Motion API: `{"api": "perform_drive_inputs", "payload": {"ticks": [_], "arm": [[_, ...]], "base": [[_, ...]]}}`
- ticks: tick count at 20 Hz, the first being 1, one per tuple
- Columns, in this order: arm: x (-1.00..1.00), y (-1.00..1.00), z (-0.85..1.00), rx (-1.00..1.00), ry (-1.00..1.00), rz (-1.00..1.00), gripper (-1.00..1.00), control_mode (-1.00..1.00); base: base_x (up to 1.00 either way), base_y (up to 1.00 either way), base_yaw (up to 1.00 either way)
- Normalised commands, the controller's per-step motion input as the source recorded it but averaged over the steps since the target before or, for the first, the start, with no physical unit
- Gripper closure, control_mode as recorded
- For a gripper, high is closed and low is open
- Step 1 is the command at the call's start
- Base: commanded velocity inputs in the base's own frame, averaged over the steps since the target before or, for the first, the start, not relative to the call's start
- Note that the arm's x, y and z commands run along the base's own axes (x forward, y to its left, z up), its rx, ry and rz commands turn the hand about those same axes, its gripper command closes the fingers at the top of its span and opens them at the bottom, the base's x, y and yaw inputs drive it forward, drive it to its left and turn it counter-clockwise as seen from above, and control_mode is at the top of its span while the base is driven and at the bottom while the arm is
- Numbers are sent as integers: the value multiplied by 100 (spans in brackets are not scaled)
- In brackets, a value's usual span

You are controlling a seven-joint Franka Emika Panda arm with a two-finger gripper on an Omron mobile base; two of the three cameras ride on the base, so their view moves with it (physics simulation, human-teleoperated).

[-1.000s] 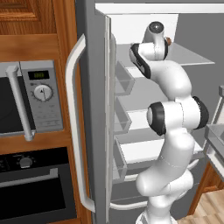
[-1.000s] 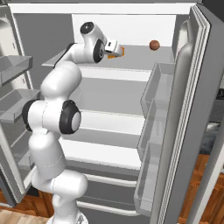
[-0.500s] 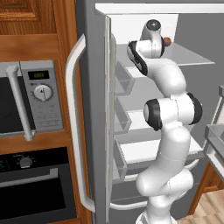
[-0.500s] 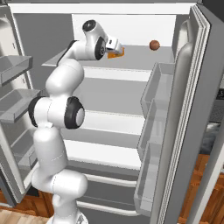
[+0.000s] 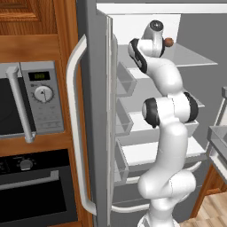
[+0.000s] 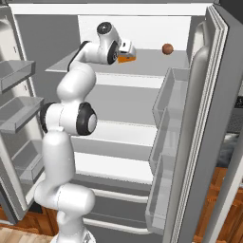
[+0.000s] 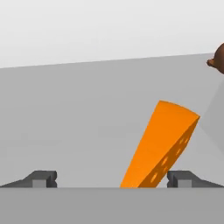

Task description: Pick the cheese from the fridge and the cheese grater from the cabinet and place them next to the salad bowl.

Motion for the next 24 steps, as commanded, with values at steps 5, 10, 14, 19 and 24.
{"api": "perform_drive_inputs", "payload": {"ticks": [5, 10, 14, 19, 24], "arm": [[9, -1, 0, 0, 0, -3, -100, -100], [2, 0, -2, 0, 0, -7, -100, -100], [0, 0, -18, 0, 0, -15, -100, -100], [0, 0, -12, 0, 0, -9, -100, -100], [0, 0, 0, 0, 0, 0, -100, -100]], "base": [[0, 0, 0], [0, 0, 0], [0, 0, 0], [0, 0, 0], [0, 0, 0]]}}
